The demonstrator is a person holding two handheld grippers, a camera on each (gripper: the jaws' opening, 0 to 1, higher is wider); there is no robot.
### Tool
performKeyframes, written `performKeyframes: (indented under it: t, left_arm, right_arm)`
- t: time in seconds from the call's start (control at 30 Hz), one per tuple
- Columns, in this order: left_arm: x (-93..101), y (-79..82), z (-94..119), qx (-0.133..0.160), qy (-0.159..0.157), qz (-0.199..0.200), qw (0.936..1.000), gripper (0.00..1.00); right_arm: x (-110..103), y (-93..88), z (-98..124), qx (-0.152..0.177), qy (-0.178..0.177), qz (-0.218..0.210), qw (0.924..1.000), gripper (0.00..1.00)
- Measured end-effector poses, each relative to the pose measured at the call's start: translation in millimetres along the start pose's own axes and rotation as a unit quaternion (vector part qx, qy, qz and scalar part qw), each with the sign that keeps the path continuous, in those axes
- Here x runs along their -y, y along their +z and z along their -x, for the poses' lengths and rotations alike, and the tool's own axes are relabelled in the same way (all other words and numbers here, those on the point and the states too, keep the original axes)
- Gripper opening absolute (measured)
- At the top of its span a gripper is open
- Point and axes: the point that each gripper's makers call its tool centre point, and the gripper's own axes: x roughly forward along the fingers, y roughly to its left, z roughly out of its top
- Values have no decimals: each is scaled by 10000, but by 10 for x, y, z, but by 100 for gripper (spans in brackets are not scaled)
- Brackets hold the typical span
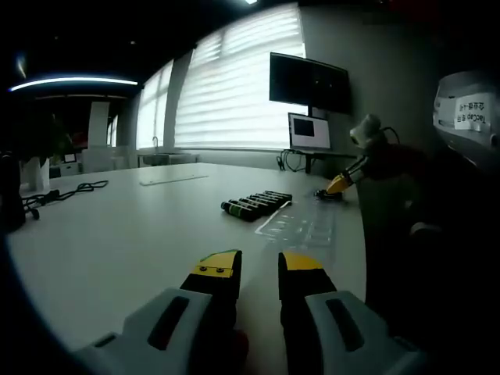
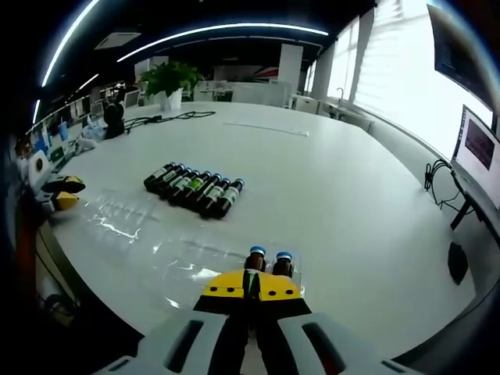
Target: Grip medicine bottles put into box
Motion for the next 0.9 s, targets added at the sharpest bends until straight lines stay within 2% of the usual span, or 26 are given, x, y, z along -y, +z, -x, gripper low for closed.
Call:
performKeyframes:
  t: [0.23, 0.3, 0.5, 0.67, 0.9]
  left_arm:
    - [-2, 0, -1, 0, -1, 1, 10000, 13]
    - [-2, 0, -1, 1, 2, 3, 10000, 13]
    - [-2, 1, -2, 1, 1, -1, 10000, 13]
    - [0, 2, -5, 3, 1, -1, 10000, 13]
    - [2, 2, -7, 1, 4, 0, 10000, 13]
  right_arm:
    - [-14, 1, -18, -99, 42, 222, 9997, 0]
    - [-33, 28, 4, -18, -18, 394, 9992, 0]
    - [-125, 81, 35, 101, 155, 707, 9973, 4]
    - [-114, 99, 39, 172, 85, 1004, 9948, 6]
    - [-102, 181, 74, 329, 152, 989, 9944, 7]
